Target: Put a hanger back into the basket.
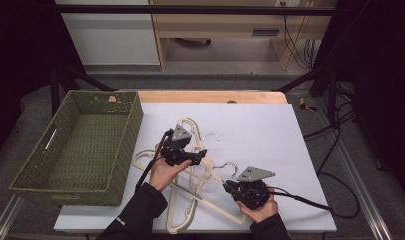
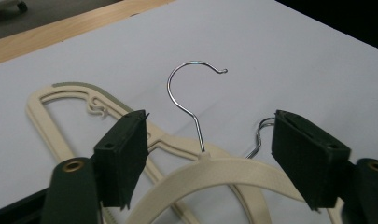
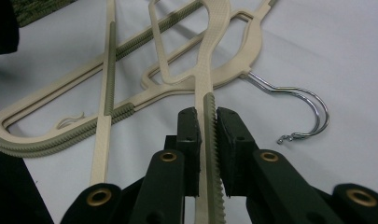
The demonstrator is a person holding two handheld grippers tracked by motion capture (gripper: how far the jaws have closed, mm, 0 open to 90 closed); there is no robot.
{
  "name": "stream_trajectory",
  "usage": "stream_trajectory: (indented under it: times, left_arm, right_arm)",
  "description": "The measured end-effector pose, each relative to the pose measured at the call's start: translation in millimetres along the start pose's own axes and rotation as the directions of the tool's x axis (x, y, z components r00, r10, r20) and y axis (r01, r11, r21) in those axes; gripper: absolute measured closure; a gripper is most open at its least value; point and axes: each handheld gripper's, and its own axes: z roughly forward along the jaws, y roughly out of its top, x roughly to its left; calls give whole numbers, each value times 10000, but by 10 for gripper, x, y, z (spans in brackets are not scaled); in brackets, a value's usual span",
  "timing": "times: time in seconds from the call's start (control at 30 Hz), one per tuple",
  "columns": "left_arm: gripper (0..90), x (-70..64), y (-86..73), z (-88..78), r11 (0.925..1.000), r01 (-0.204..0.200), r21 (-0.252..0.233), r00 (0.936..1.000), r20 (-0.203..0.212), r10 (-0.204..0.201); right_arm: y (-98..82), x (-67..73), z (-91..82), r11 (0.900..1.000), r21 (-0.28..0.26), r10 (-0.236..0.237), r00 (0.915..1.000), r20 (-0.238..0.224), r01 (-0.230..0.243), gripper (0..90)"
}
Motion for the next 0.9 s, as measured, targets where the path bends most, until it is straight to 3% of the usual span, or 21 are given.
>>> stream_trajectory:
  times: [0.27,0.37,0.7,0.9]
  left_arm:
    - [482,9,-40,231,9983,118,570,9996,236,-132]
    - [553,-1,-60,293,9965,75,837,9999,122,-86]
    - [807,36,-101,405,9863,960,1342,9950,145,-988]
    - [824,-4,-92,352,9884,925,1202,9957,-67,-924]
  right_arm:
    - [-9,7,-2,10000,0,-98,9999,-52,98,805]
    - [-12,8,1,9999,15,-132,9999,-62,132,805]
    - [-27,23,2,9997,-6,-244,9997,-57,244,805]
    - [-36,30,-1,9997,64,-249,9997,-74,249,804]
